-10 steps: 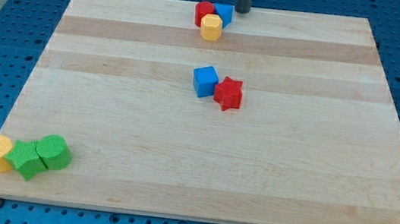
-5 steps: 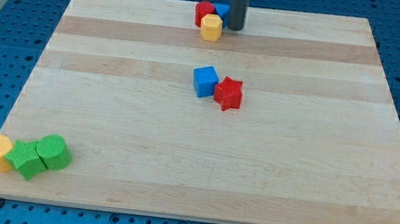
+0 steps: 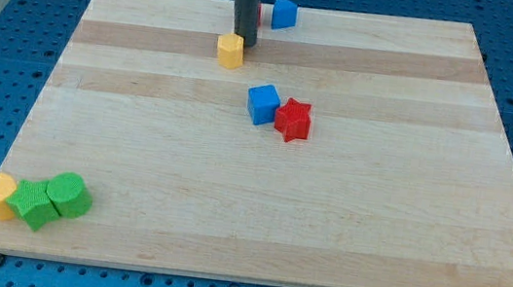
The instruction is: Push the yellow hexagon above the green circle
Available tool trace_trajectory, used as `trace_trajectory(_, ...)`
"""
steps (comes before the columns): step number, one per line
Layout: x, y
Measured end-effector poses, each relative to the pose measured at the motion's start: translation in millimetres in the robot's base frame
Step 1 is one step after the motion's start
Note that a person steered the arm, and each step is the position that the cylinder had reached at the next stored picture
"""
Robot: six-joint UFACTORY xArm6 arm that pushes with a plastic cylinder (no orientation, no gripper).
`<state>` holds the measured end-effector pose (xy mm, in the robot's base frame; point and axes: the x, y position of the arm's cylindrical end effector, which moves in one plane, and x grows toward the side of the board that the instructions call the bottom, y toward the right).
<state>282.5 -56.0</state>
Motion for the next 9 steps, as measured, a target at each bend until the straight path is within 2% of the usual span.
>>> trace_trajectory(2, 20, -25)
trace_trajectory(3, 43, -24)
trace_trajectory(5, 62, 1)
trace_trajectory(9, 61, -79)
